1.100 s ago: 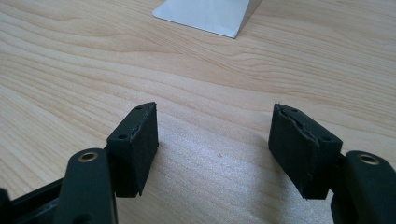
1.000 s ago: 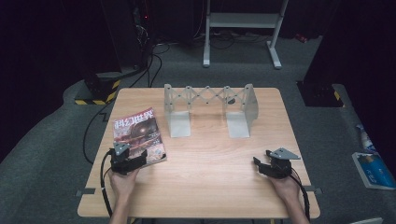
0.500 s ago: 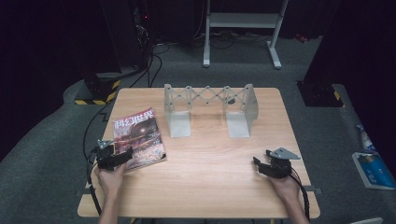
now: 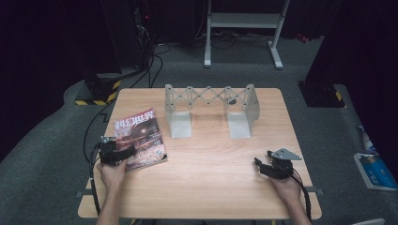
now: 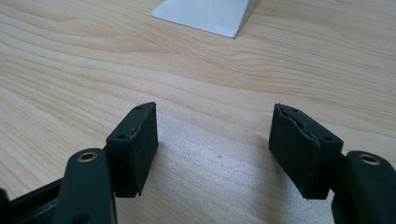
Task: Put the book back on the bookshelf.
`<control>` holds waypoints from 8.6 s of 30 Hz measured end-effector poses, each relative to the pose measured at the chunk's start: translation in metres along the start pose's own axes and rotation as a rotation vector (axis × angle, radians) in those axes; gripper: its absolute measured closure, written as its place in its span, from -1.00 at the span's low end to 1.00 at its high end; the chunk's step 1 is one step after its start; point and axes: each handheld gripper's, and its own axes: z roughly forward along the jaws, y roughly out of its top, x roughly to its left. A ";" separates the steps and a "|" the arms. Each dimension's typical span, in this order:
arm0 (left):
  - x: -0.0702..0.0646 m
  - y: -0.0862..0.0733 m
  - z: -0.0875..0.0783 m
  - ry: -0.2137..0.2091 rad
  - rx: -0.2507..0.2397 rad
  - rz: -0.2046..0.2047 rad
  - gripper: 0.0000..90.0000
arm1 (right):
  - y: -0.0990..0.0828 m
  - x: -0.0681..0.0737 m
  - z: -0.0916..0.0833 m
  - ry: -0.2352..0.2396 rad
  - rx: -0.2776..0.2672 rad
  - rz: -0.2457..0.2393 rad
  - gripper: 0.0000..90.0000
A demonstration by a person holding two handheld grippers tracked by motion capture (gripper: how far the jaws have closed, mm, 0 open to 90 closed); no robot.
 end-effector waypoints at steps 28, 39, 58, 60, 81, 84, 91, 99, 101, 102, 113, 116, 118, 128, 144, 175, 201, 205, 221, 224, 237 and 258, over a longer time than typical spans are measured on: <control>-0.017 -0.015 -0.010 0.012 -0.007 0.060 -0.67 | -0.001 0.000 0.000 0.000 -0.002 -0.001 -0.27; -0.024 -0.027 -0.023 0.008 0.001 0.070 -0.60 | -0.001 0.000 -0.001 0.001 -0.002 0.001 -0.27; -0.040 -0.051 -0.044 -0.012 -0.011 0.081 -0.57 | -0.001 0.000 -0.001 0.001 -0.003 -0.003 -0.27; -0.043 -0.056 -0.049 -0.018 -0.017 0.085 -0.57 | -0.001 0.000 -0.001 0.001 -0.003 -0.001 -0.27; -0.059 -0.084 -0.076 -0.040 -0.016 0.097 -0.51 | -0.001 0.000 -0.001 0.001 -0.003 -0.001 -0.27; -0.062 -0.090 -0.081 -0.045 -0.025 0.095 -0.50 | -0.001 0.000 -0.001 0.001 -0.003 -0.001 -0.27; -0.067 -0.100 -0.092 -0.055 -0.016 0.107 -0.49 | -0.001 0.000 -0.001 0.001 -0.004 -0.001 -0.27; -0.071 -0.110 -0.104 -0.073 -0.001 0.123 -0.49 | -0.001 0.000 -0.001 0.001 -0.004 -0.001 -0.27; -0.073 -0.113 -0.107 -0.075 0.000 0.125 -0.49 | -0.001 0.000 -0.001 0.001 -0.004 -0.001 -0.27; -0.073 -0.115 -0.108 -0.076 0.000 0.127 -0.48 | -0.001 0.000 -0.001 0.001 -0.004 -0.001 -0.27; -0.078 -0.122 -0.115 -0.097 0.007 0.144 -0.48 | -0.001 0.000 -0.001 0.001 -0.003 0.001 -0.27; -0.079 -0.123 -0.116 -0.103 -0.002 0.151 -0.48 | -0.001 0.000 -0.001 0.000 -0.003 0.000 -0.27; -0.080 -0.124 -0.116 -0.110 0.001 0.155 -0.48 | -0.001 0.000 -0.001 0.000 -0.005 0.000 -0.27; -0.086 -0.126 -0.117 -0.125 0.004 0.172 -0.48 | -0.001 0.000 -0.001 0.000 -0.004 -0.001 -0.27; -0.103 -0.121 -0.110 -0.159 0.009 0.199 -0.48 | -0.001 0.000 -0.001 0.000 -0.005 -0.002 -0.27; -0.150 -0.108 -0.089 -0.224 0.018 0.257 -0.49 | -0.001 0.000 -0.001 0.000 -0.006 -0.003 -0.27; -0.189 -0.103 -0.076 -0.275 0.018 0.288 -0.48 | -0.001 0.000 -0.001 0.000 -0.006 -0.003 -0.27; -0.195 -0.101 -0.074 -0.287 0.025 0.298 -0.48 | -0.001 0.000 -0.001 0.000 -0.006 -0.004 -0.27; -0.216 -0.097 -0.068 -0.324 0.041 0.346 -0.50 | -0.001 0.000 -0.001 0.000 -0.005 -0.002 -0.27; -0.219 -0.097 -0.067 -0.337 0.039 0.354 -0.49 | -0.001 0.000 -0.001 0.000 -0.005 -0.002 -0.27; -0.224 -0.093 -0.062 -0.381 0.047 0.399 -0.47 | -0.001 0.000 -0.001 0.001 -0.005 -0.003 -0.27; -0.218 -0.077 -0.054 -0.429 0.033 0.335 -0.41 | -0.001 0.000 -0.001 0.002 -0.004 -0.002 -0.27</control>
